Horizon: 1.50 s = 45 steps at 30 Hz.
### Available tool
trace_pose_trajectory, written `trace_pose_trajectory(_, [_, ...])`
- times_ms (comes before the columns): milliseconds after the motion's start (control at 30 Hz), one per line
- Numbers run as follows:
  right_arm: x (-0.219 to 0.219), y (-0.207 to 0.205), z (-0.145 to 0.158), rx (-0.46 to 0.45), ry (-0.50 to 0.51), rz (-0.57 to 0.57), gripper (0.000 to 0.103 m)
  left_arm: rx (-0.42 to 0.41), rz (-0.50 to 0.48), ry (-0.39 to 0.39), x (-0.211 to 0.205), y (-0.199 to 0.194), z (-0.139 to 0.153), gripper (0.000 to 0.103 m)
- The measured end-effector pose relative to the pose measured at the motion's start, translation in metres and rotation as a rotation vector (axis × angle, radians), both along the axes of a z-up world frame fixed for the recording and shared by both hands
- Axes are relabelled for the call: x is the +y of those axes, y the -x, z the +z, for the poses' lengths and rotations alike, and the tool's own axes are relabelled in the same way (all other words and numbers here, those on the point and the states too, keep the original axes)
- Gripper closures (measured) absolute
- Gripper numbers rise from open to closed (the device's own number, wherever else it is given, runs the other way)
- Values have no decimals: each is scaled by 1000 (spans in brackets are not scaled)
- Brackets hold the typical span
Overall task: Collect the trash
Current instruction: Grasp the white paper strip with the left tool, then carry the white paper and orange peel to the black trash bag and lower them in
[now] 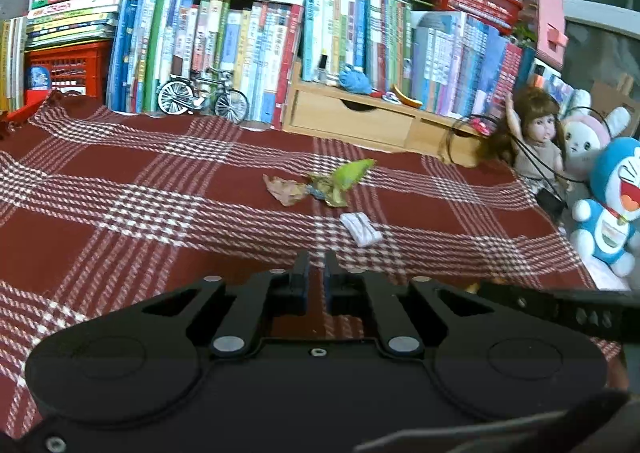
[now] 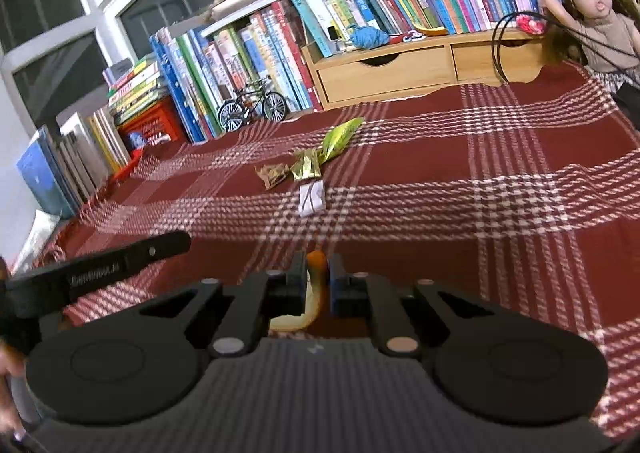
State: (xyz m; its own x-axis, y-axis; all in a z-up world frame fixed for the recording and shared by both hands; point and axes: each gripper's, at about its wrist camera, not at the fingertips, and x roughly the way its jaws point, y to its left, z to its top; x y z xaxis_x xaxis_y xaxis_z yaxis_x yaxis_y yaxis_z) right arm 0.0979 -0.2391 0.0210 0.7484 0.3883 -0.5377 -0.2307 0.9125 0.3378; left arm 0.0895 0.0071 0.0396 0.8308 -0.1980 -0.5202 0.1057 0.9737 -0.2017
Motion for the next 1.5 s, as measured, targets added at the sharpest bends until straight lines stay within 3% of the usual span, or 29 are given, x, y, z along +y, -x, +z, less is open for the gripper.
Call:
trace_pose_trajectory(67, [5,3,-2,-20,44,-2,87,23,25,23,3,-6,-2,91])
trace_pose_trajectory(167, [7,5,-5,-16,64,15,75,49,16,57,6,-9,-8,87])
trace_pose_trajectory(200, [7,7,-6,-21,72,22,58,49,6,45,5,-9,-10,81])
trace_pose_trajectory(233, [8,10,-7,-35,87,38,52,46,-1,27,3,-10,-12,77])
trace_pose_trajectory(267, [9,12,-7,-46,106,54,41,41,-5,5,0,-10,-14,66])
trace_pose_trajectory(300, [10,15,-9,-55,124,68,35,38,-6,-14,-2,-11,-15,57])
trace_pose_trajectory(467, [30,16,-17,-78,245,144,18,58,-16,-27,-15,-34,-17,33])
trace_pose_trajectory(567, [41,10,-24,-69,309,159,19,63,-25,-10,-29,-56,-16,20])
trace_pose_trajectory(600, [43,7,-27,-54,316,156,35,59,-26,-11,-35,-63,-16,18])
trace_pose_trajectory(633, [43,6,-28,-37,313,153,42,55,-20,-16,-41,-72,-16,17])
trace_pose_trajectory(767, [35,17,-26,-81,282,142,59,67,18,-67,-69,-107,-24,18])
trace_pose_trajectory(833, [28,22,-24,-85,261,132,62,94,36,-94,-79,-121,-31,28])
trace_pose_trajectory(933, [17,30,-24,-97,239,121,64,148,39,-85,-85,-134,-42,61])
trace_pose_trajectory(967, [14,33,-24,-102,233,118,65,165,33,-73,-85,-136,-45,77])
trace_pose_trajectory(1000, [11,35,-24,-106,225,114,65,165,33,-76,-85,-134,-47,81])
trace_pose_trajectory(1100, [5,39,-24,-113,198,103,66,134,29,-100,-84,-122,-46,82])
trace_pose_trajectory(1233, [-1,44,-25,-115,164,88,66,109,12,-77,-75,-100,-36,82])
trace_pose_trajectory(1500, [-1,69,-24,-124,118,88,66,41,-57,-59,-53,-22,-13,82])
